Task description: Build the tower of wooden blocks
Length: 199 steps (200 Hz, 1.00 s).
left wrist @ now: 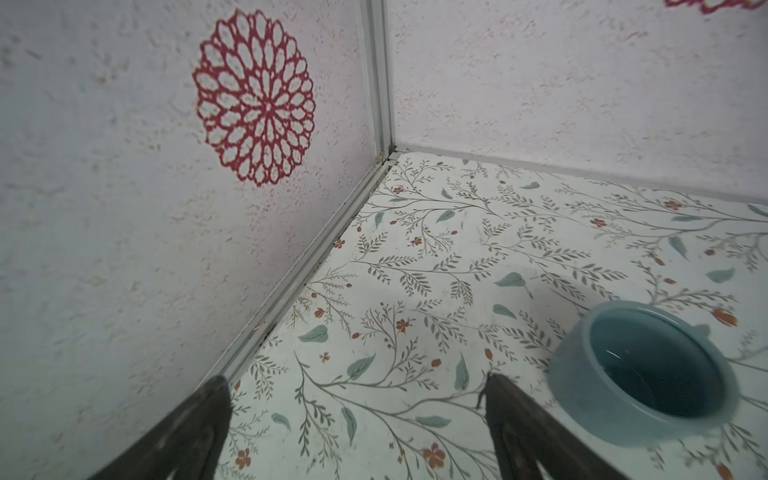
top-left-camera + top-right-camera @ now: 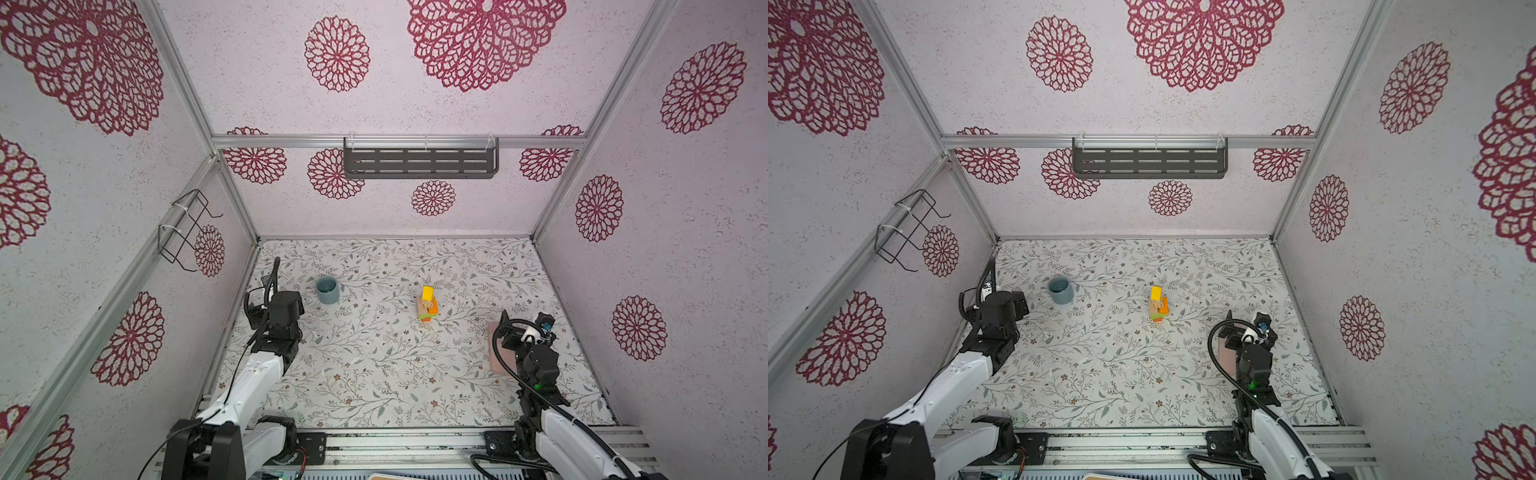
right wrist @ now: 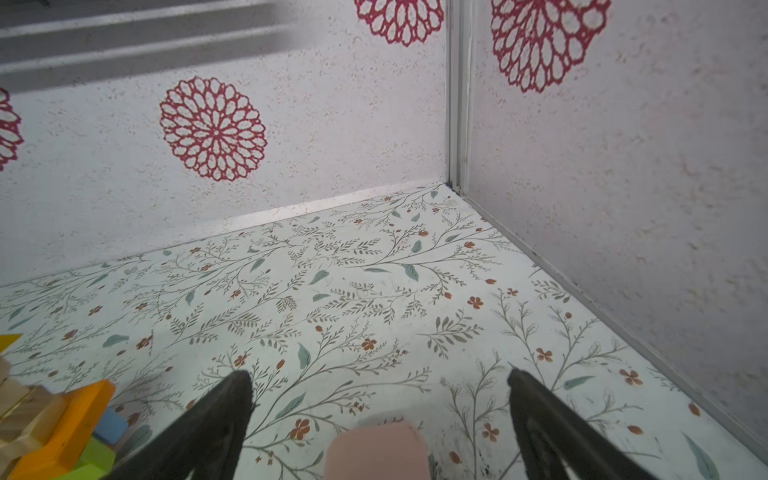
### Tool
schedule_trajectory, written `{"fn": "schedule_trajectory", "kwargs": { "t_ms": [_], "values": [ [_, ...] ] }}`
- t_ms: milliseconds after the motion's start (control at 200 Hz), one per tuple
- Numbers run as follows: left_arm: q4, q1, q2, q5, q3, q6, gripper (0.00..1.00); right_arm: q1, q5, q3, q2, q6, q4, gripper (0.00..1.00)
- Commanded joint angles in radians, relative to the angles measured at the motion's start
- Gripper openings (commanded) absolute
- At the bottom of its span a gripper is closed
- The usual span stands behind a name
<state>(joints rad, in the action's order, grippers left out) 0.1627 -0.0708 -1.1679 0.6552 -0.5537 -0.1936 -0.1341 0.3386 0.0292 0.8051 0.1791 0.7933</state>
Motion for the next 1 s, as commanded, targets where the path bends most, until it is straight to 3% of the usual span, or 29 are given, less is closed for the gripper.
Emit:
{"fn": "schedule_trajectory", "kwargs": {
  "t_ms": [0,115,355,535,695,836,936,991],
  "values": [
    [0.177,0.045,-0.066,-0.082,0.005,-0.003,0.97,0.005,0.082,-0.018,0.102,-0.092,0.237,0.99],
    [0.217,0.061,-0.142,-0.123,-0.009,-0.007,0.97,0.005,0.091,-0.013,0.215,-0.13,0.298,0.99],
    [0.355,0.063,-0.332,0.006,-0.036,0.024,0.97,0.011,0.068,0.002,0.558,-0.195,0.676,0.99],
    [0.446,0.071,-0.384,0.008,-0.026,0.04,0.97,0.028,0.036,0.008,0.796,-0.198,0.889,0.99],
    [0.51,0.076,-0.372,-0.057,0.015,0.062,0.97,0.039,0.036,0.001,0.789,-0.181,0.895,0.99],
    [0.606,0.065,-0.34,-0.068,0.087,0.071,0.97,0.037,-0.077,0.001,0.79,-0.226,0.894,0.99],
    [0.662,0.061,-0.334,-0.083,0.117,0.084,0.97,0.045,0.0,0.019,0.791,-0.192,0.874,0.99],
    [0.678,0.062,-0.335,-0.111,0.125,0.098,0.97,0.075,-0.018,0.034,0.765,-0.156,0.806,0.99]
  ]
}}
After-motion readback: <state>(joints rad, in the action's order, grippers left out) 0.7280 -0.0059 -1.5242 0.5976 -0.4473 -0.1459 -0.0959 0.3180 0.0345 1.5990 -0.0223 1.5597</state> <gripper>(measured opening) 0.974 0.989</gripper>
